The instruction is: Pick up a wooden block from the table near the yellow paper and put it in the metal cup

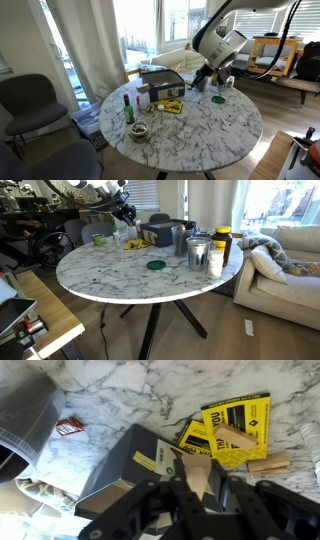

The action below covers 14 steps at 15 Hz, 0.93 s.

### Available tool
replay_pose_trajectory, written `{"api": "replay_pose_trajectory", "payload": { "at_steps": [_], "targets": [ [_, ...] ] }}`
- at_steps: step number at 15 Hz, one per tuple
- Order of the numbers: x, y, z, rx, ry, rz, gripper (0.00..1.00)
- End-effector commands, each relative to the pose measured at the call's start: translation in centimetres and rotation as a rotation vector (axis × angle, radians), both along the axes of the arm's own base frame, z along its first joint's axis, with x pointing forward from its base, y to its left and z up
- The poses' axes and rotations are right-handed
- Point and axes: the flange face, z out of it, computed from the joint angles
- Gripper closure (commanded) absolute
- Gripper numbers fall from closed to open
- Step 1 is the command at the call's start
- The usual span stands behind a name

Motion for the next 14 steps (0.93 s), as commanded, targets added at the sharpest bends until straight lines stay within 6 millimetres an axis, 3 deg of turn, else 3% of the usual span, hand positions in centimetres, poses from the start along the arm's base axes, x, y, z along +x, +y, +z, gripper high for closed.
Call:
{"api": "replay_pose_trajectory", "payload": {
  "at_steps": [1, 3, 9, 10, 13, 14],
  "targets": [
    [0.0, 0.0, 0.0, 0.000, 0.000, 0.000, 0.93],
    [0.0, -1.9, 3.7, 0.006, -0.100, -0.129, 0.93],
    [-2.2, -9.6, 11.0, 0.017, -0.274, -0.427, 0.93],
    [-1.2, -7.7, 9.6, 0.014, -0.236, -0.351, 0.71],
    [-2.0, -10.0, 11.4, 0.018, -0.279, -0.412, 0.71],
    [-1.3, -10.0, 11.6, 0.028, -0.290, -0.444, 0.93]
  ]
}}
